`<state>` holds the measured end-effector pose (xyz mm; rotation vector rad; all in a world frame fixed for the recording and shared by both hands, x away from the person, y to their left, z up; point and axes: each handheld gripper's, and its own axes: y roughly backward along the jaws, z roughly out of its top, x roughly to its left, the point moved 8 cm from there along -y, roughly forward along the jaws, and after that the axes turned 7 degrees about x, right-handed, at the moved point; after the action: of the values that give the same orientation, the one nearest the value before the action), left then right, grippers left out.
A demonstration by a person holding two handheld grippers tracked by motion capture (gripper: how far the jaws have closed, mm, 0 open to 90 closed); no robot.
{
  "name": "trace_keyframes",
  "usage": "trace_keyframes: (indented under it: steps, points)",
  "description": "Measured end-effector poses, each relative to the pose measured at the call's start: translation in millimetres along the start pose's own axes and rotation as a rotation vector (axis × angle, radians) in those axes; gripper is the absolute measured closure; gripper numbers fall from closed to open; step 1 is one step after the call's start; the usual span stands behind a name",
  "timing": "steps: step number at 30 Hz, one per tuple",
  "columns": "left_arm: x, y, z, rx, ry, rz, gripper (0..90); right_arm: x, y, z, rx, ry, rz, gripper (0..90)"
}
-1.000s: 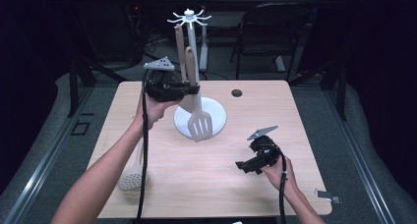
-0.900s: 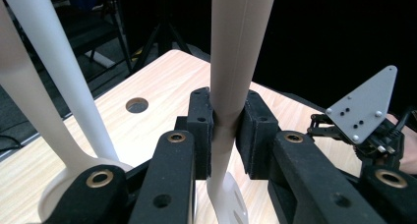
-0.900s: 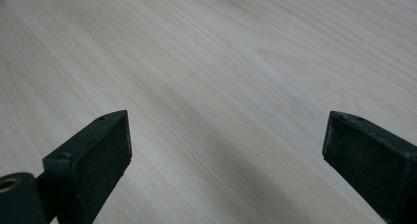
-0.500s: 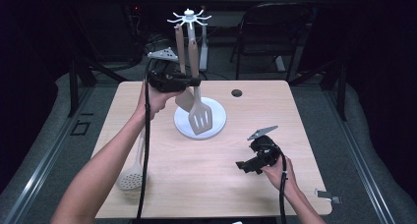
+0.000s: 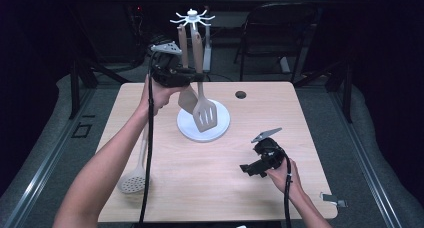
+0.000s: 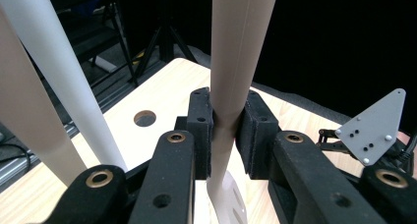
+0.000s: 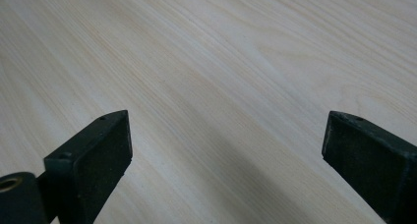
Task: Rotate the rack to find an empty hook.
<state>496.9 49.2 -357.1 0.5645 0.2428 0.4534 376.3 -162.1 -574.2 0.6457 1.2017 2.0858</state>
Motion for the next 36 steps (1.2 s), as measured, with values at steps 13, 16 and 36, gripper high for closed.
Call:
trace_keyframes:
  steps: [13, 16, 36]
  points:
    - [18.4, -4.2, 6.3, 0.008, 0.054, -0.005, 77.3, -0.8, -1.3, -0.7, 0.011, 0.014, -0.007, 4.8]
    - [21.3, -6.9, 5.6, 0.011, 0.064, -0.01, 77.3, -0.8, -1.5, -0.9, 0.012, 0.015, -0.006, 4.8]
    - [38.7, -11.1, 2.3, -0.048, 0.165, -0.029, 74.3, -1.4, -2.7, -2.2, 0.023, 0.018, -0.003, 5.0]
